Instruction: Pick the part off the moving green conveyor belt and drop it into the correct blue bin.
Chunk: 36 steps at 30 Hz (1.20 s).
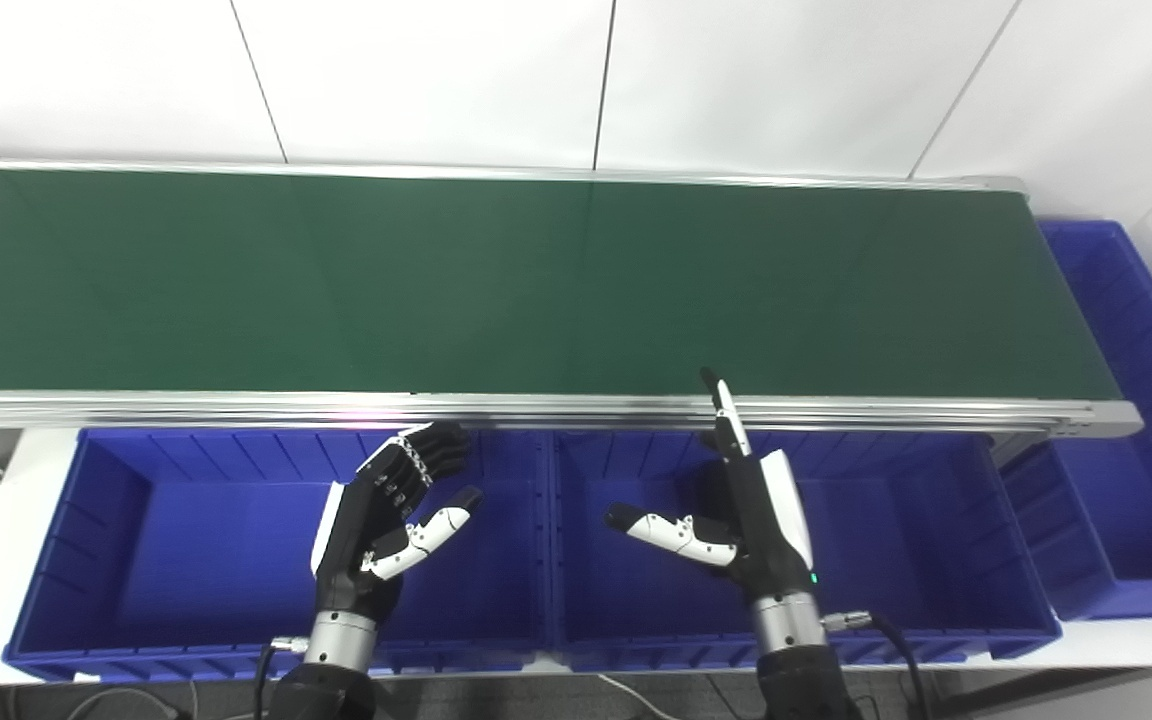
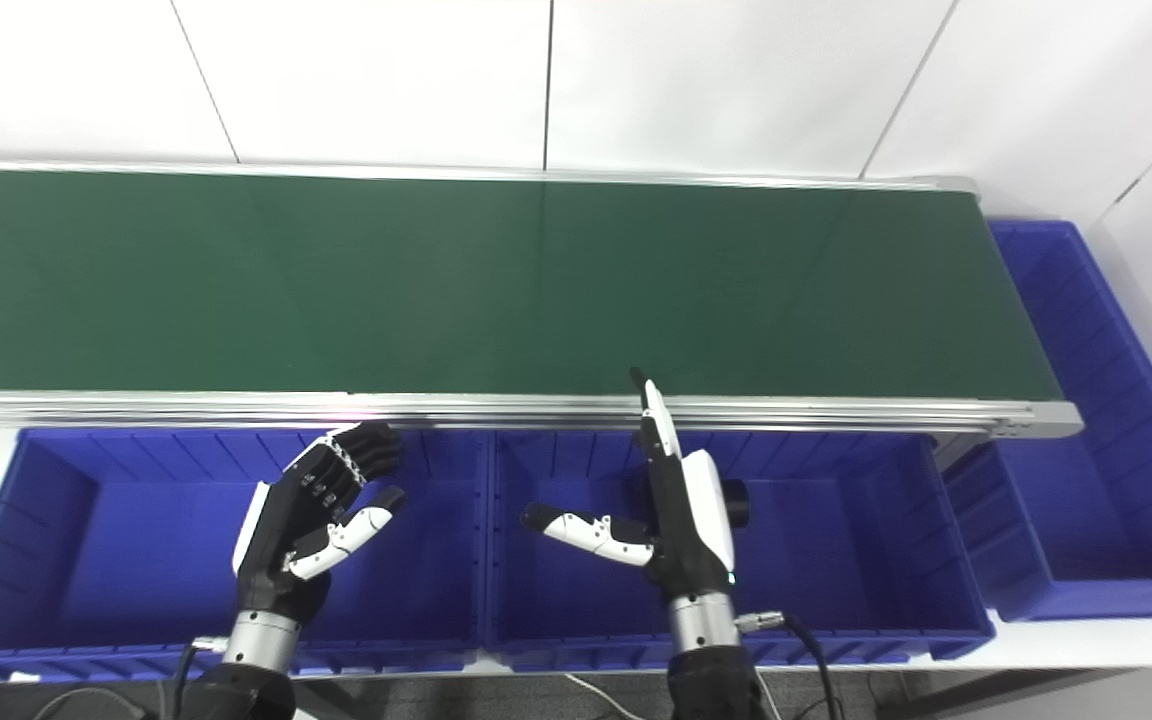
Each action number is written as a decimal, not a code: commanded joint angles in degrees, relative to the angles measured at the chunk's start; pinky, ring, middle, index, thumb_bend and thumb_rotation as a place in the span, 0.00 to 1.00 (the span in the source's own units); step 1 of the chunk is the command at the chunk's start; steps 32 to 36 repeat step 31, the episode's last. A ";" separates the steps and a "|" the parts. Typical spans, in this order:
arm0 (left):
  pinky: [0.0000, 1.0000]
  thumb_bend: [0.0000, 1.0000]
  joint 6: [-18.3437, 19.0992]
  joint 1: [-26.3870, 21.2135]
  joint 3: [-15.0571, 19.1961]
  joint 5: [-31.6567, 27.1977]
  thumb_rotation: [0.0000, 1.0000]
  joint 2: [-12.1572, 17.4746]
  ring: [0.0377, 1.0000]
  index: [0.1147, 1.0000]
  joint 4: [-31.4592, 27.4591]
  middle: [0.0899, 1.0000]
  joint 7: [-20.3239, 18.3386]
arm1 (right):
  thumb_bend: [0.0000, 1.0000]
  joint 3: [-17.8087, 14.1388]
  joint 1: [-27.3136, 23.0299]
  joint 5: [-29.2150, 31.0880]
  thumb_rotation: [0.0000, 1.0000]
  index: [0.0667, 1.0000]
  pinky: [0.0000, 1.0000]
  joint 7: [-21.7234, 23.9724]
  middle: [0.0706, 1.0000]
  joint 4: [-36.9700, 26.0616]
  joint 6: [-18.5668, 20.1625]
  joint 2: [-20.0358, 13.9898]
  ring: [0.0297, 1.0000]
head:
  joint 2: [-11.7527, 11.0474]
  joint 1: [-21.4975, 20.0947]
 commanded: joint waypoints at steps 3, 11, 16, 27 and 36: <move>0.71 0.52 -2.01 -1.10 -0.10 1.10 0.02 -1.00 0.71 0.65 -0.82 0.70 0.27 | 0.78 0.43 -1.26 0.59 0.30 0.90 0.75 -0.64 0.90 -1.74 -6.31 -0.20 0.86 | -0.43 1.02; 0.68 0.51 -2.03 -0.34 -0.11 1.29 0.00 -2.40 0.70 0.64 -0.62 0.70 -0.11 | 0.71 -0.06 -1.86 6.30 0.17 0.79 0.66 0.50 0.78 1.70 -10.94 -0.15 0.75 | -1.92 6.81; 0.69 0.51 -2.03 0.16 -0.50 1.89 0.00 -3.09 0.69 0.66 -0.66 0.69 -0.05 | 0.70 -0.16 -2.83 12.01 0.10 0.77 0.64 3.85 0.78 4.25 -12.70 -1.13 0.73 | -2.75 10.04; 0.70 0.52 -2.04 0.84 0.27 1.58 0.00 -3.28 0.70 0.67 -0.23 0.69 -0.44 | 0.67 0.79 -4.92 13.24 0.11 0.73 0.55 5.77 0.74 13.12 -16.96 -0.85 0.67 | -5.93 10.23; 0.71 0.51 -2.04 0.81 0.77 1.50 0.00 -3.28 0.71 0.67 -0.14 0.70 -0.97 | 0.66 0.84 -5.19 13.27 0.07 0.72 0.55 5.86 0.72 15.16 -17.70 -0.06 0.66 | -6.12 9.78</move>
